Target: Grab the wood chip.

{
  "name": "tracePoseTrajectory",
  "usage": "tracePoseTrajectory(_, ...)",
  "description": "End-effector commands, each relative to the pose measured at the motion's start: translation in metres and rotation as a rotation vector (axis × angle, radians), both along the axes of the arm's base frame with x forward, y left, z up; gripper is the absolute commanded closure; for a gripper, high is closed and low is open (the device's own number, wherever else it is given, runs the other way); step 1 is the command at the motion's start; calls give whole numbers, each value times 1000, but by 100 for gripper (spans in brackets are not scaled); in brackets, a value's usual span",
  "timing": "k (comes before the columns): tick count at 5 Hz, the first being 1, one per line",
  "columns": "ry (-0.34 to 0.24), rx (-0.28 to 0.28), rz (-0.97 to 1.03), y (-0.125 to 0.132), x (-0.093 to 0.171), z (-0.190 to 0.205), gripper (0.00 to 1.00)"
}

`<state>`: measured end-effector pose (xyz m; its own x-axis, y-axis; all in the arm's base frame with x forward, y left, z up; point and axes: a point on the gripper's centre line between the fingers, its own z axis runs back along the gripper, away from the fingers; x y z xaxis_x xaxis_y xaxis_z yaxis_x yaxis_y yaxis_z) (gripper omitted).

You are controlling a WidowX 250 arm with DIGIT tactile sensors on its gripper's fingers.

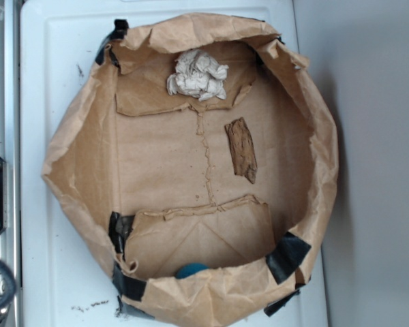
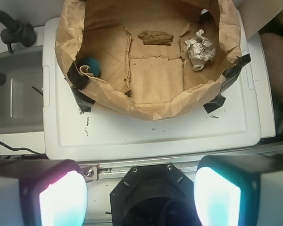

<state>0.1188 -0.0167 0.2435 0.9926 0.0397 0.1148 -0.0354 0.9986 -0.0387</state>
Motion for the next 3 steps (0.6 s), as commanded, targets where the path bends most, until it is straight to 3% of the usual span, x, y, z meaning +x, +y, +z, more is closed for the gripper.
tracePoseTrajectory(1,0,0,0,0,0,0,0)
tracePoseTrajectory(2,-41,36,-82,-5,48,-12,0)
tracePoseTrajectory(3,-66,-2,-179,11,96,-23,0)
